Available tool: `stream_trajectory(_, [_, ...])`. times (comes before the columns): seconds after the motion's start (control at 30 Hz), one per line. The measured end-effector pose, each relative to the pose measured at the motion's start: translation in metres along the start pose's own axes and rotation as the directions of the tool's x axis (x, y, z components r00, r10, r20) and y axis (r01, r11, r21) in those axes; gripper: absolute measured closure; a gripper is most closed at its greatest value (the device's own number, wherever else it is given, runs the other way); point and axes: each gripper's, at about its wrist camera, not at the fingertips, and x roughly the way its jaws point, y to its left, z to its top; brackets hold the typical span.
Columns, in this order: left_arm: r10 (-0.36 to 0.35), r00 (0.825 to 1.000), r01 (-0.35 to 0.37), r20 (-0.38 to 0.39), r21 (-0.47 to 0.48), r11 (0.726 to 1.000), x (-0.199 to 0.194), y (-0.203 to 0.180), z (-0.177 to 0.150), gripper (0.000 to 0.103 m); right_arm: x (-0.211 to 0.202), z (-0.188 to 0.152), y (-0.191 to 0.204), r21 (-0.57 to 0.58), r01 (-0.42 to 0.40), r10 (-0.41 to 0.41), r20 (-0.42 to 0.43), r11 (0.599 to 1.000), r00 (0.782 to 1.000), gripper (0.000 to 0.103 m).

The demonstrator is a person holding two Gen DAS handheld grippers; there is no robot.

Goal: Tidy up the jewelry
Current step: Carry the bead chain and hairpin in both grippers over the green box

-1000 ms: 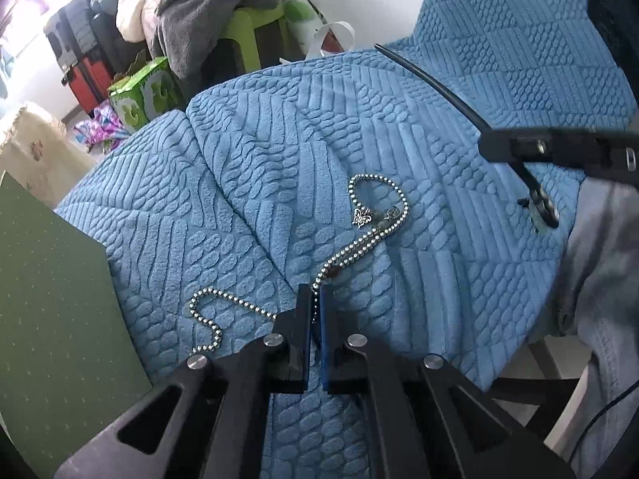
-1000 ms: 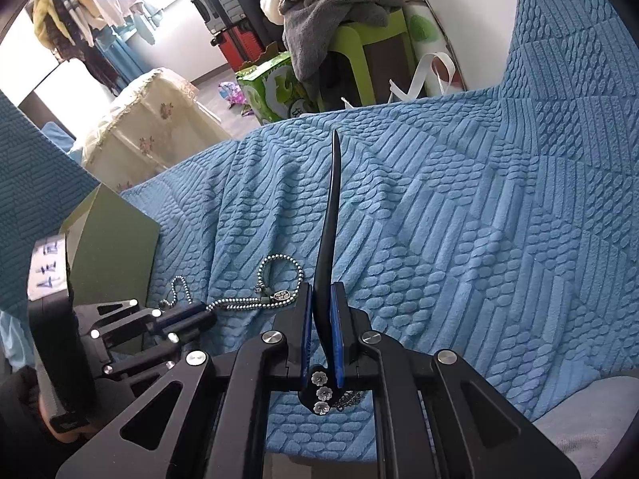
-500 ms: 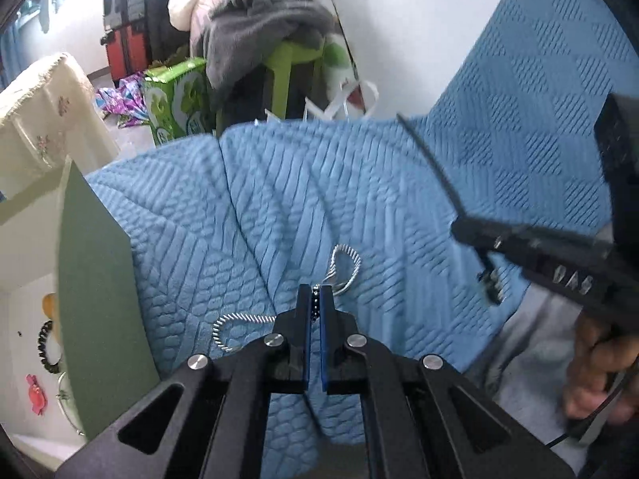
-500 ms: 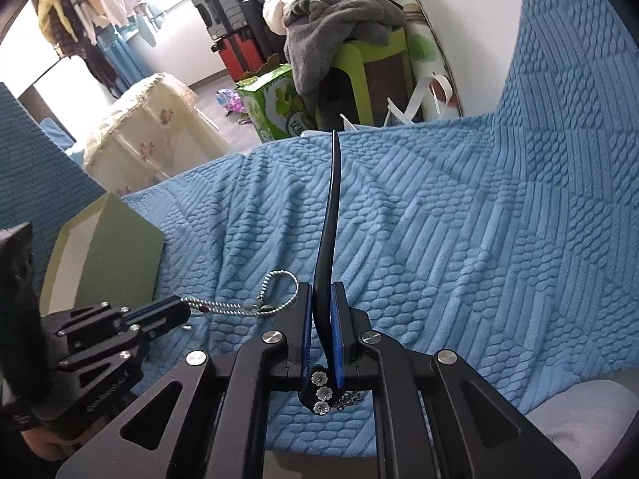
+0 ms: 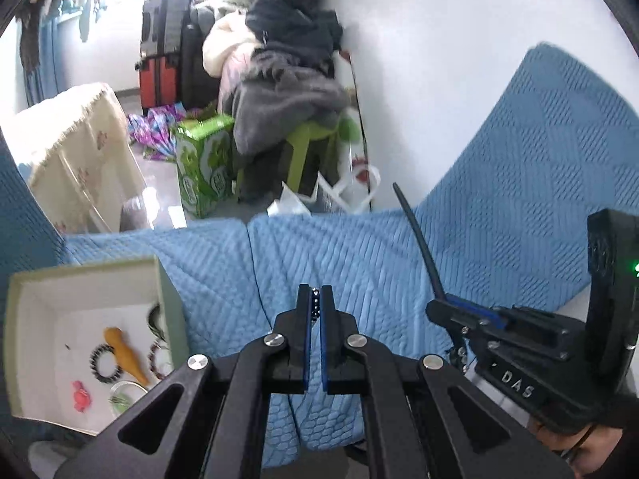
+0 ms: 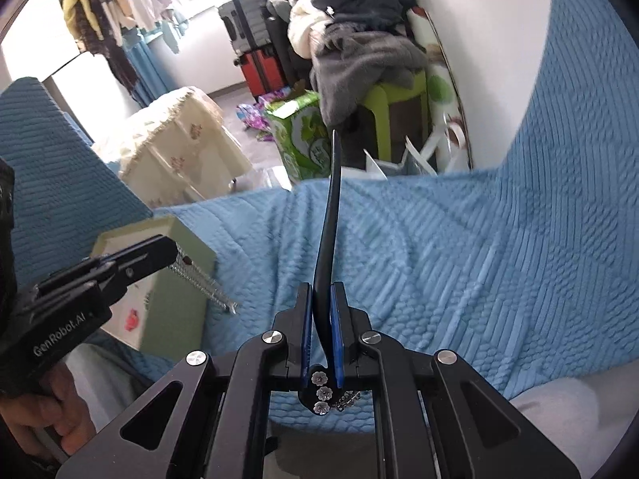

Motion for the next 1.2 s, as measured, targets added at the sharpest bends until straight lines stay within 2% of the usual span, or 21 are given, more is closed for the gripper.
stream_trajectory(0.2, [0.027,0.996,-0.028,0.082,0.005,1.000,-0.050,0.006,0.036,0.102,-0.031,0.037,0.025,-0.050,-0.012,0.016,0.074,0.999,0.997,0.096])
stream_trajectory(0.37, [0.052,0.991,-0.051,0.123,-0.011,0.999,-0.090,0.030,0.060,0.102,-0.054,0.067,0.051,-0.073,-0.036,0.045,0.137,0.997,0.989,0.096])
stream_trajectory(0.57, [0.094,0.978,-0.089,0.184,-0.034,0.995,-0.129,0.060,0.073,0.102,-0.065,0.086,0.097,-0.134,-0.085,0.108,0.174,0.987,0.979,0.096])
stream_trajectory(0.63, [0.091,0.976,-0.082,0.200,-0.056,0.995,-0.140,0.073,0.071,0.102,-0.063,0.088,0.117,-0.162,-0.104,0.132,0.173,0.981,0.976,0.096])
stream_trajectory(0.7, [0.081,0.975,-0.061,0.207,-0.101,0.993,-0.148,0.092,0.070,0.102,-0.056,0.089,0.137,-0.181,-0.131,0.160,0.157,0.975,0.975,0.096])
stream_trajectory(0.83, [0.127,0.970,-0.101,0.208,-0.132,0.986,-0.152,0.119,0.060,0.102,-0.032,0.080,0.168,-0.212,-0.172,0.198,0.105,0.962,0.975,0.096])
stream_trajectory(0.93, [0.153,0.973,-0.125,0.172,-0.163,0.979,-0.143,0.146,0.045,0.102,-0.008,0.069,0.183,-0.219,-0.195,0.213,0.060,0.956,0.975,0.096])
stream_trajectory(1.03, [0.136,0.981,-0.104,0.140,-0.216,0.971,-0.130,0.175,0.026,0.102,0.020,0.057,0.199,-0.226,-0.208,0.215,0.008,0.952,0.977,0.096])
stream_trajectory(1.2, [0.168,0.983,-0.145,0.070,-0.250,0.957,-0.104,0.209,0.000,0.102,0.063,0.031,0.214,-0.233,-0.208,0.196,-0.076,0.950,0.978,0.096])
